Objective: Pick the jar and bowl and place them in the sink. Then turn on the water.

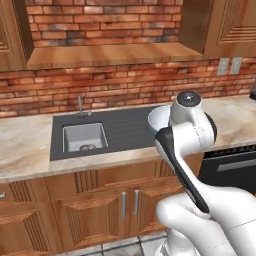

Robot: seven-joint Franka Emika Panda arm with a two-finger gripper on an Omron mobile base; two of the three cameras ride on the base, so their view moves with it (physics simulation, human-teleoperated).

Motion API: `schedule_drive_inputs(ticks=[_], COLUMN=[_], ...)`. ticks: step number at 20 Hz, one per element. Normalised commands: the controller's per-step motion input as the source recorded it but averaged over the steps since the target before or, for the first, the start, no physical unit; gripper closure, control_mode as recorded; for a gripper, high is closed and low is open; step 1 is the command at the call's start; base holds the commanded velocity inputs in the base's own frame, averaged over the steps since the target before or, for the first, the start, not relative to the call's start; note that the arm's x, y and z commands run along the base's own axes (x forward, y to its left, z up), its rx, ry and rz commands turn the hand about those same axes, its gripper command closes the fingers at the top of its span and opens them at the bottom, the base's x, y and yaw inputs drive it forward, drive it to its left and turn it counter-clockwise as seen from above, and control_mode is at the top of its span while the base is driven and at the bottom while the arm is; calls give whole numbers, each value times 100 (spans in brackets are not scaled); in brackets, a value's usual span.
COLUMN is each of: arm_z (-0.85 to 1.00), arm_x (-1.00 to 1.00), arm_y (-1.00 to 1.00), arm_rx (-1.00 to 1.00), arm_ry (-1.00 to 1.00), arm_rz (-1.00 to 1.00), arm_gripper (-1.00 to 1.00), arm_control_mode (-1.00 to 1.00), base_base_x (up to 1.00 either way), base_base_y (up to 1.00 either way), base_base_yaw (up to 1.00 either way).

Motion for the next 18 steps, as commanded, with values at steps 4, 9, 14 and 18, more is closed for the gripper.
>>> schedule_drive_inputs(ticks=[4,9,14,18], arm_z=[0,0,0,0], arm_x=[0,0,0,0], arm_y=[0,0,0,0], arm_rx=[0,0,0,0], arm_ry=[0,0,0,0], arm_rz=[0,0,0,0], arm_gripper=[100,100,100,100], arm_control_mode=[100,100,100,100], base_base_x=[36,55,54,47], base_base_y=[17,10,8,9], base_base_yaw=[0,0,1,2])
